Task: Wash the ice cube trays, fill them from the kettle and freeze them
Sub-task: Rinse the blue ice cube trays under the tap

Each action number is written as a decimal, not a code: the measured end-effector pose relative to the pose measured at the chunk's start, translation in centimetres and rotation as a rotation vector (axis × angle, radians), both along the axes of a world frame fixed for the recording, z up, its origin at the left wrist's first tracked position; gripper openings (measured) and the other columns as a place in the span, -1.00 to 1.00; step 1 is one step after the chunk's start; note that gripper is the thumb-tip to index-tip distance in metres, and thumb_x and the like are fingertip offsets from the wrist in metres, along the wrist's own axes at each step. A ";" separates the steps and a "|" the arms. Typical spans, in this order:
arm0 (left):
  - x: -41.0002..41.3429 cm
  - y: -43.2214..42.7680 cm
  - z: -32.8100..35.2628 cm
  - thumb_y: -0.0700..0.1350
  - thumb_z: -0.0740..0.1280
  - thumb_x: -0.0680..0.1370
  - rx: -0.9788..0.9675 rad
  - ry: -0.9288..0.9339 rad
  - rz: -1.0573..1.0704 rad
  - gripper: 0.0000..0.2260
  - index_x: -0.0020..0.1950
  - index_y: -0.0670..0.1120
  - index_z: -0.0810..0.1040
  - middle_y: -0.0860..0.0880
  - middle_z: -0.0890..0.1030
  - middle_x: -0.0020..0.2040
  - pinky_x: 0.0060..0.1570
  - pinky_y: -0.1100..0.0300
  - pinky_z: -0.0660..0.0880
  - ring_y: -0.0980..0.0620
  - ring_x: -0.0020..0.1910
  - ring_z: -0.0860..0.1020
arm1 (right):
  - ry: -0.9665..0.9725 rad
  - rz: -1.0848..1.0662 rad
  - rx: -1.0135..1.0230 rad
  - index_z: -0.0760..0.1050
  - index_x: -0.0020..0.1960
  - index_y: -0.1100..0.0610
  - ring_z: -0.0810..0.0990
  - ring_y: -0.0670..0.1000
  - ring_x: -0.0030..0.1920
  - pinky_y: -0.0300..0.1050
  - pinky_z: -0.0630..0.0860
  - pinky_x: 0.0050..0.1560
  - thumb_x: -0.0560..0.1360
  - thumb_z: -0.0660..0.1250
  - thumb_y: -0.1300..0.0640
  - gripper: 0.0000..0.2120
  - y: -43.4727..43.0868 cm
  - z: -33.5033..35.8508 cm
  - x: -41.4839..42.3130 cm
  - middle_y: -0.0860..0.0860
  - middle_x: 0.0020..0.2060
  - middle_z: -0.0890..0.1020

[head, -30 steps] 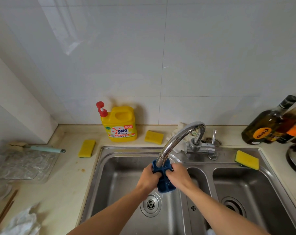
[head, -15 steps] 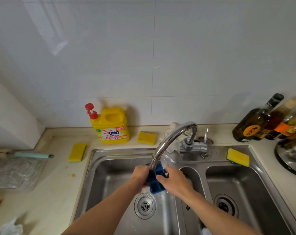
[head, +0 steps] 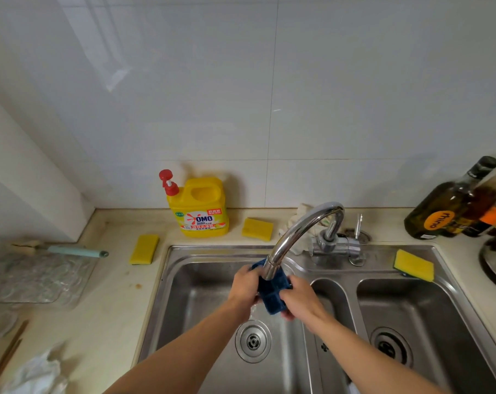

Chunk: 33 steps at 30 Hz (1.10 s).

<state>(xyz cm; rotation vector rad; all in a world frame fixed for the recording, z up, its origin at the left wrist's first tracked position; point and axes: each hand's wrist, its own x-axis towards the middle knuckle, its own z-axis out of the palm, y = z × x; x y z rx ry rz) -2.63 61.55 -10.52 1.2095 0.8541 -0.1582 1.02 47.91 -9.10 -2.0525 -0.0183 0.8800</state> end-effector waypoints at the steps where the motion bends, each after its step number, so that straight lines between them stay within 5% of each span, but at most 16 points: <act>1: -0.3 -0.1 0.2 -0.16 0.32 0.51 -0.039 -0.038 -0.002 -0.73 0.21 -0.10 0.55 -0.17 0.67 0.07 -0.16 0.09 0.58 -0.10 0.01 0.64 | -0.011 -0.016 0.004 0.49 0.05 0.22 0.56 0.03 -0.43 -0.12 0.47 -0.44 0.61 0.19 0.29 -0.89 0.0 -0.1 0.0 0.19 -0.23 0.66; 6: -2.6 -0.6 -0.4 -0.19 0.30 0.50 -0.145 -0.095 -0.112 -0.63 0.31 -0.06 0.47 -0.19 0.65 0.15 0.01 -0.02 0.60 -0.14 0.14 0.61 | -0.047 -0.099 -0.010 0.52 -0.01 0.25 0.60 0.03 -0.46 -0.12 0.52 -0.45 0.59 0.18 0.36 -0.85 -0.2 -0.2 0.0 0.23 -0.22 0.69; 9: -3.3 -1.4 -0.5 -0.25 0.24 0.42 -0.154 -0.080 -0.237 -0.57 0.29 -0.08 0.47 -0.19 0.65 -0.07 -0.03 -0.02 0.61 -0.11 -0.09 0.64 | -0.091 -0.108 -0.042 0.55 0.02 0.22 0.69 0.09 -0.30 -0.01 0.66 -0.28 0.54 0.20 0.34 -0.83 0.3 -0.3 -0.3 0.17 -0.16 0.70; 12: -2.9 -1.6 0.0 -0.31 0.15 0.44 -0.059 -0.063 -0.260 -0.62 0.23 -0.19 0.50 -0.21 0.61 -0.26 -0.15 -0.03 0.56 -0.12 -0.29 0.59 | -0.136 -0.077 -0.063 0.55 0.01 0.18 0.72 0.14 -0.24 0.13 0.69 -0.14 0.52 0.22 0.30 -0.84 0.5 -0.1 -0.7 0.14 -0.20 0.71; 14: -2.5 -1.5 0.3 -0.35 0.13 0.46 0.045 -0.050 -0.257 -0.65 0.17 -0.16 0.54 -0.23 0.67 -0.21 -0.16 -0.04 0.59 -0.13 -0.27 0.63 | -0.127 -0.060 -0.052 0.52 0.01 0.15 0.72 0.15 -0.32 0.14 0.69 -0.22 0.51 0.21 0.28 -0.86 0.6 0.1 -1.0 0.14 -0.25 0.71; 18: -2.2 -0.3 0.4 -0.39 0.13 0.53 0.297 -0.018 -0.302 -0.66 0.17 -0.15 0.57 -0.17 0.71 -0.04 -0.20 0.07 0.63 -0.04 -0.18 0.69 | -0.130 0.009 -0.062 0.46 0.17 0.04 0.70 0.07 -0.12 0.03 0.69 -0.14 0.51 0.33 0.12 -0.76 0.3 0.6 -1.0 0.02 -0.07 0.67; 22: -2.1 0.5 0.9 -0.38 0.12 0.51 0.438 -0.004 -0.416 -0.65 0.18 -0.20 0.58 -0.22 0.69 -0.06 -0.26 0.12 0.63 -0.04 -0.26 0.60 | -0.076 -0.056 0.015 0.43 0.23 0.03 0.69 0.07 -0.09 -0.10 0.66 -0.26 0.49 0.34 0.22 -0.67 0.3 1.0 -0.4 0.05 -0.03 0.66; 25: -2.0 0.6 1.4 -0.37 0.13 0.50 0.483 -0.037 -0.483 -0.71 0.08 -0.17 0.56 -0.17 0.66 -0.13 -0.24 0.10 0.64 -0.04 -0.26 0.60 | -0.101 -0.114 0.023 0.52 0.04 0.05 0.71 0.14 -0.16 0.01 0.68 -0.30 0.44 0.28 0.32 -0.74 0.7 1.2 -0.1 0.09 -0.15 0.69; 28: -2.2 0.4 1.4 -0.37 0.13 0.52 0.440 -0.061 -0.530 -0.72 0.07 -0.13 0.55 -0.13 0.66 -0.09 -0.25 0.13 0.64 -0.03 -0.21 0.62 | -0.128 -0.131 0.034 0.58 -0.12 0.10 0.71 0.14 -0.28 -0.01 0.63 -0.38 0.44 0.26 0.31 -0.83 0.9 0.8 -0.2 0.11 -0.29 0.70; 33: -2.7 0.8 0.8 -0.28 0.20 0.49 0.152 -0.011 -0.464 -0.69 0.15 -0.04 0.58 -0.12 0.71 0.02 -0.12 0.03 0.67 -0.06 0.01 0.69 | -0.127 -0.127 0.004 0.53 0.02 0.09 0.69 0.07 -0.21 -0.13 0.57 -0.44 0.46 0.28 0.33 -0.79 0.5 0.0 0.0 0.09 -0.16 0.69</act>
